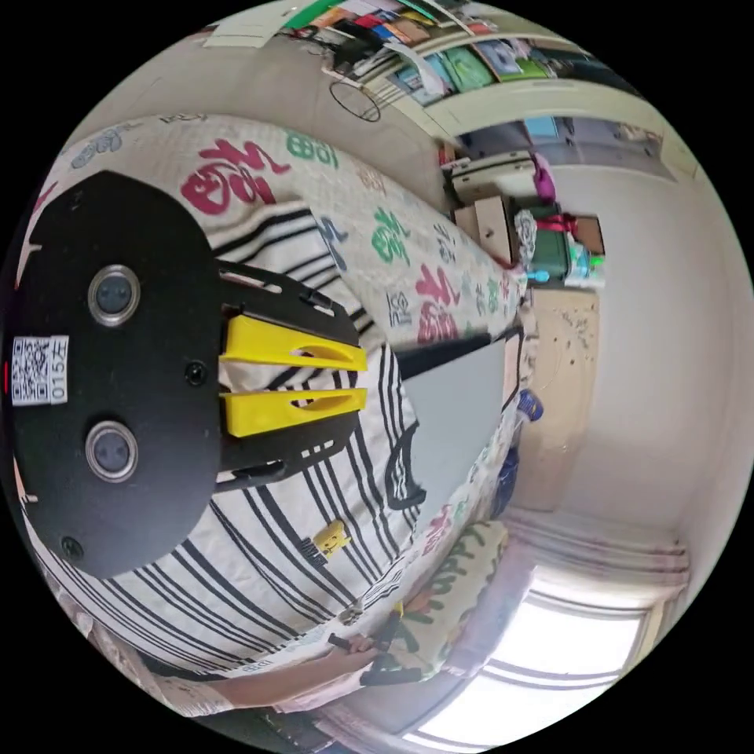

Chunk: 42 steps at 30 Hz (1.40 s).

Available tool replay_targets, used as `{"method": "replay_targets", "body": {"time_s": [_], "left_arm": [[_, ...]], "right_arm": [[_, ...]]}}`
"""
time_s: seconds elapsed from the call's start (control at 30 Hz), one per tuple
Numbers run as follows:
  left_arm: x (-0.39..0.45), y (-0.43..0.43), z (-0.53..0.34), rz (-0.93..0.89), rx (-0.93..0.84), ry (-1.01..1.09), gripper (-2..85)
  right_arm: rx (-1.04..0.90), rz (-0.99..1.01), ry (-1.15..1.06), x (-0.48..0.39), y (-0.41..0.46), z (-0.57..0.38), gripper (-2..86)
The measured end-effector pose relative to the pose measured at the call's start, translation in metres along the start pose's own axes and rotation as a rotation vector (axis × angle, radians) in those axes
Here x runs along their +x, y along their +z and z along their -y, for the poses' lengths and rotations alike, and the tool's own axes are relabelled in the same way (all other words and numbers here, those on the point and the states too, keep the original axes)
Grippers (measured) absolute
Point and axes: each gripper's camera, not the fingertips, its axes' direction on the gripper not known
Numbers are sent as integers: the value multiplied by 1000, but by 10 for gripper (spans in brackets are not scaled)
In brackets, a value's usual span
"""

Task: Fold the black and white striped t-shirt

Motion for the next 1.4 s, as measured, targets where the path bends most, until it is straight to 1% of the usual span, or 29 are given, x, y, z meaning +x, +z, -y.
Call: {"method": "replay_targets", "body": {"time_s": [0.03, 0.07, 0.13, 0.2, 0.27, 0.3, 0.33, 0.37, 0.43, 0.53, 0.63, 0.7, 0.77, 0.83, 0.87, 0.93, 0.97, 1.03, 1.07, 1.13, 1.17, 1.2, 1.23, 1.27, 1.3, 1.33, 1.37, 1.4], "left_arm": [[22, 26, 17, 15, -57, 41, 16], [32, 40, 25, 32, -89, 61, 12], [60, 92, 46, 137, -212, 118, 0], [69, 121, 54, 179, -263, 146, -4], [73, 141, 60, 205, -276, 165, -7], [73, 155, 65, 222, -295, 177, -7], [74, 169, 68, 248, -315, 199, -8], [75, 174, 70, 267, -306, 214, -8], [82, 199, 76, 351, -315, 271, -8], [88, 228, 76, 457, -325, 343, -7], [87, 245, 65, 525, -305, 421, -5], [84, 247, 56, 575, -296, 465, -4], [81, 228, 46, 635, -208, 481, -4], [73, 179, 27, 615, -88, 509, -2], [71, 165, 21, 589, -68, 522, -2], [55, 100, -13, 477, -4, 538, 0], [50, 83, -23, 444, 9, 543, 1], [26, 10, -79, 282, 43, 534, 5], [18, -9, -96, 232, 53, 523, 7], [-18, -82, -179, 25, 91, 463, 18], [-28, -98, -203, -21, 104, 444, 21], [-48, -129, -257, -93, 139, 409, 33], [-70, -156, -313, -121, 191, 342, 48], [-82, -167, -341, -123, 221, 296, 58], [-106, -183, -396, -104, 276, 186, 78], [-130, -190, -445, -61, 310, 62, 99], [-141, -190, -467, -38, 315, 1, 109], [-163, -186, -504, -1, 300, -109, 124]], "right_arm": [[-52, -1, -50, -34, 34, 9, -2], [-74, -14, -76, -49, 49, 13, -3], [-115, -130, -162, -101, 104, 24, -4], [-133, -226, -190, -121, 139, 29, -5], [-175, -307, -229, -133, 175, 33, -5], [-209, -357, -260, -137, 200, 33, -5], [-296, -412, -273, -137, 229, 35, -5], [-270, -429, -286, -140, 235, 36, -5], [-284, -530, -280, -141, 263, 38, -5], [-289, -591, -291, -146, 285, 34, -6], [-291, -641, -288, -147, 297, 27, -6], [-297, -688, -257, -142, 300, 22, -7], [-279, -717, -234, -136, 293, 8, -7], [-228, -734, -231, -130, 260, -20, -9], [-218, -721, -253, -131, 248, -30, -9], [-185, -616, -340, -140, 188, -85, -10], [-176, -577, -366, -143, 170, -102, -10], [-159, -454, -406, -155, 87, -177, -9], [-157, -411, -411, -157, 65, -198, -9], [-163, -180, -403, -163, -32, -288, -6], [-174, -107, -407, -164, -55, -311, -5], [-196, 33, -422, -164, -100, -359, -2], [-189, 147, -430, -162, -142, -406, 1], [-171, 189, -425, -159, -163, -429, 3], [-114, 251, -403, -151, -201, -472, 8], [-38, 289, -359, -138, -235, -511, 16], [0, 301, -330, -131, -250, -528, 26], [72, 312, -265, -112, -275, -558, 44]]}}
